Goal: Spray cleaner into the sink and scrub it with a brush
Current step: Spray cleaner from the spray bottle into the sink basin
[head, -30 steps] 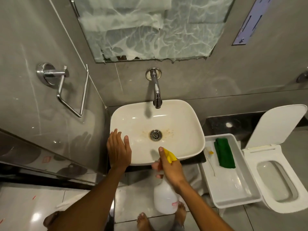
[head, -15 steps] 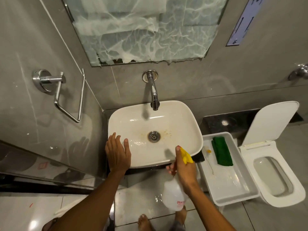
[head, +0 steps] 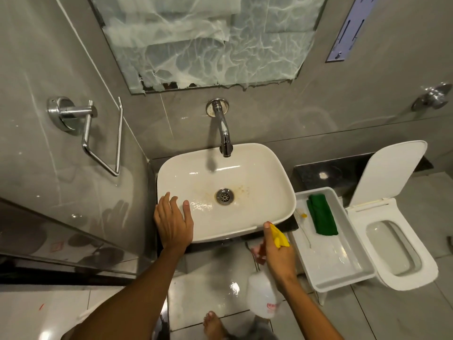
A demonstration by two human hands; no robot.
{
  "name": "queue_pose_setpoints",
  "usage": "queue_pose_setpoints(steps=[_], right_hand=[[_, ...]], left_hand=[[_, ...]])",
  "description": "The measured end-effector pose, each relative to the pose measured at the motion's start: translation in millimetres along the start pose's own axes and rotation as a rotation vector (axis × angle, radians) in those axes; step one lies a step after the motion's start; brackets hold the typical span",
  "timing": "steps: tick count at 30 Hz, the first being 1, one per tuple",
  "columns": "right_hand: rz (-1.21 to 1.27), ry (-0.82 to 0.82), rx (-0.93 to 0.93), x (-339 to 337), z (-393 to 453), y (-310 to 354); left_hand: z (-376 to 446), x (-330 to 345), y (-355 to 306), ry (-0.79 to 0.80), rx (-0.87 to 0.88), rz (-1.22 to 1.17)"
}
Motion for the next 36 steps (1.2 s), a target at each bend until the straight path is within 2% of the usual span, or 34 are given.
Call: queue_pose_setpoints(steps=[3,9,15,23,26,31,36], right_hand=[[0.036,0.107,0.059,14,-4,-1],[-0.049,0.258,0.077,45,-15,0],[-0.092,0.265,0.061,63,-12,6],[0.041,0.096,0.019,43,3,12],[0.05,-0.025,-0.028,25,7,13],[0.0,-0.128,-0.027,2,7,8],[-0.065,-0.086,-0.011,-6,-2,0]], left_hand=[[0,0,0,0.002,-0.006,-0.006],[0,-1,0,-0.028,-0.01,-0.035],[1,-2,-1,-0.036,-0.035,-0.077],[0,-5,-2,-0.028,-0.048,-0.08],[0,-6,-3,-0.031,-0.046,-0.075],[-1,-7,-5,-0.029,-0.045,-0.07],[-1,-7,-4,-0.008,-0.041,-0.064]])
Point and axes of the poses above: each hand's wrist, its own z-axis towards the middle knuckle, its own x-axis out of the palm, y = z × x, the point moved 1 cm from there along z, towards the middle knuckle, and after that the axes turned 1 degree about y, right-handed, at the moved point
